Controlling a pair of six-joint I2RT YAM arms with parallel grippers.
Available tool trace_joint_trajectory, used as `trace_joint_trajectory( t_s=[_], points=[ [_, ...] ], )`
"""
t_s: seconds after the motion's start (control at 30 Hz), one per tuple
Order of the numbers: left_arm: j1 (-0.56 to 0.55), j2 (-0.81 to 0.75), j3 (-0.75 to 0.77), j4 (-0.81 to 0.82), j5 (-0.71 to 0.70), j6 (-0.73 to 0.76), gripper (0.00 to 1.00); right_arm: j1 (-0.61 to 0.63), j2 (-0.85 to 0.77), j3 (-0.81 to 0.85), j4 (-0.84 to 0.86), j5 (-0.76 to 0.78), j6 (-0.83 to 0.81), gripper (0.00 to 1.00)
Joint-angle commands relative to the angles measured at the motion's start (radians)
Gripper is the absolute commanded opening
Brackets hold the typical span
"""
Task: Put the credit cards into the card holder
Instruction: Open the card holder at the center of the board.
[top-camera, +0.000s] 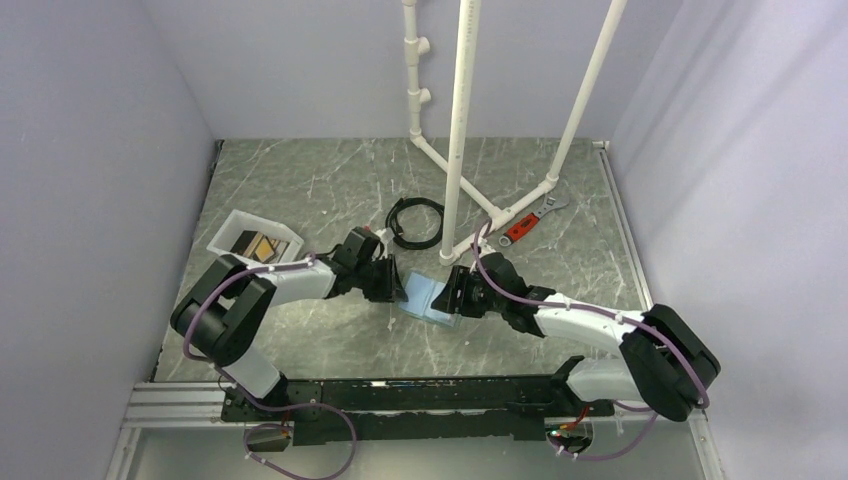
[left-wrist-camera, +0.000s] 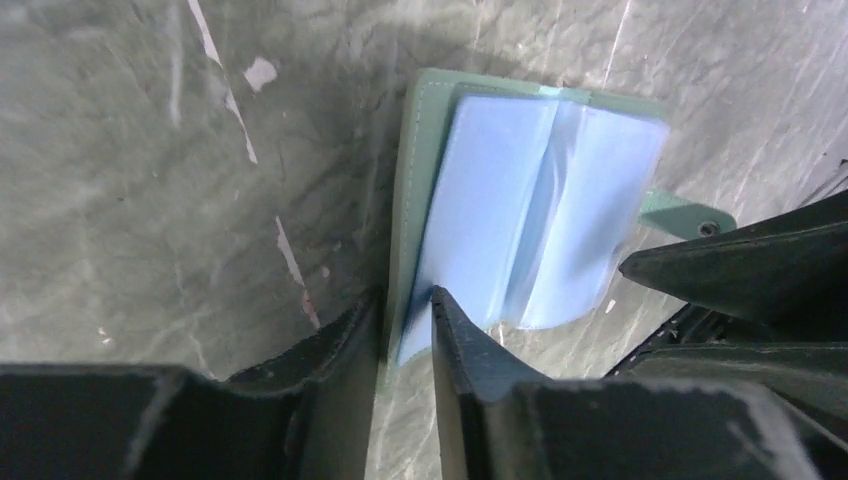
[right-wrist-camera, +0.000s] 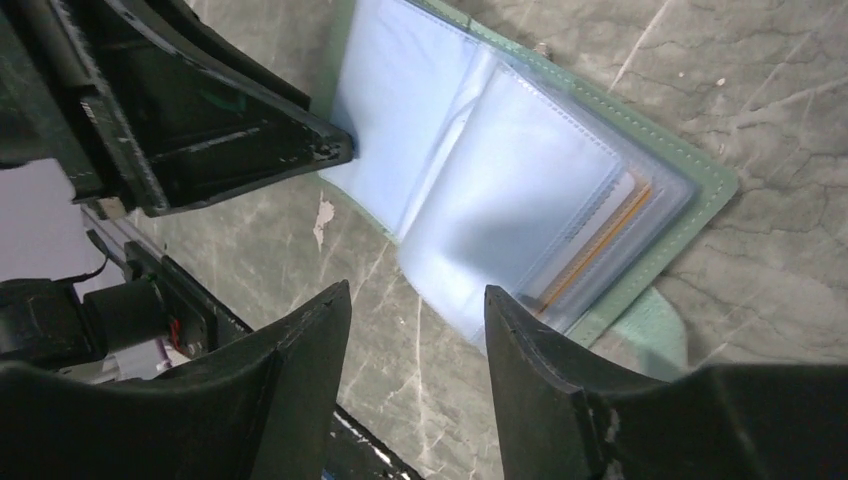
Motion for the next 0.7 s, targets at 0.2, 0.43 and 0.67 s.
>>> trace_joint_trajectory(
  t_s=[0.2,0.43,0.67],
  points=[
    [-0.047,-0.102,-0.228,0.251,0.031,-0.218,0.22,-0.004,-0.088,-0.015,-0.085,0.040,-0.048,0.52],
    [-0.064,-0.120,-0.240,0.259,0.009,-0.238,0.20,-0.003,-0.072,-0.017,-0.099,0.060,-0.049,0.55],
    [-0.068,-0.121,-0.247,0.267,0.014,-0.243,0.20,-0.003,0.007,-0.012,-0.062,0.047,-0.051,0.58]
  ],
)
